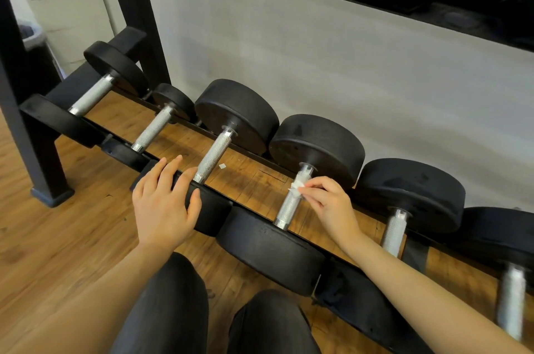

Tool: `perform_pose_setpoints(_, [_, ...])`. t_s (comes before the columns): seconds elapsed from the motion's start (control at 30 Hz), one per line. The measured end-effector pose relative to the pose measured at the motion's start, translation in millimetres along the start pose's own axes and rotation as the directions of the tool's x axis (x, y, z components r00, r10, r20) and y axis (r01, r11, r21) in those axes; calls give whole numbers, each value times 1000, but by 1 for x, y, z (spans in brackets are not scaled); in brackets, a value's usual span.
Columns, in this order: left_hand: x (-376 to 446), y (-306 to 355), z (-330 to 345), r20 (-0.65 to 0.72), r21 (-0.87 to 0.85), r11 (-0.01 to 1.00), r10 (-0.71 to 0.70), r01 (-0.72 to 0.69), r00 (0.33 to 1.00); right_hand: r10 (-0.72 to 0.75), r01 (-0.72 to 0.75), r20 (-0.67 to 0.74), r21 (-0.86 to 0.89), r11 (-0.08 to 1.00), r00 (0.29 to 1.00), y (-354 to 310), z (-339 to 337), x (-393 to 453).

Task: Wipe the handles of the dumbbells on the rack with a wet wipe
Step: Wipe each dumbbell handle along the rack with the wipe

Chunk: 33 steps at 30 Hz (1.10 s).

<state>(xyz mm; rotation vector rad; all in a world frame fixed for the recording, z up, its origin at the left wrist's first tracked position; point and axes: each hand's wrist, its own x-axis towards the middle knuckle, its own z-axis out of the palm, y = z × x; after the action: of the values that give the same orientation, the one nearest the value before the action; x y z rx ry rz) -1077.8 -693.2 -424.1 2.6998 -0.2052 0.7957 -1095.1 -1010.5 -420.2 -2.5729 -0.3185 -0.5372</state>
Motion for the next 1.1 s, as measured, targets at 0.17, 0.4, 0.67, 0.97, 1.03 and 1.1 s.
perform_pose_setpoints(0.17, [0, -1, 0, 3, -2, 1000, 5, -5, 1000, 45, -44, -77, 22, 999, 996, 3, -1, 5])
perform_pose_setpoints(0.4, [-1, -1, 0, -7, -7, 1000, 8, -8, 1000, -7, 8, -25, 68, 998, 1000, 1, 0, -3])
perform_pose_setpoints(0.67, [0, -1, 0, 12, -4, 1000, 4, -4, 1000, -3, 6, -24, 119, 993, 1000, -1, 1, -4])
perform_pose_setpoints(0.97, [0, -1, 0, 8, 2, 1000, 8, -8, 1000, 2, 1, -64, 44, 999, 998, -2, 4, 6])
perform_pose_setpoints(1.03, [0, -1, 0, 9, -1, 1000, 6, -6, 1000, -52, 52, -15, -17, 999, 999, -2, 5, 4])
perform_pose_setpoints(1.1, [0, -1, 0, 11, 1, 1000, 6, -6, 1000, -41, 40, -19, -28, 999, 999, 0, 5, 5])
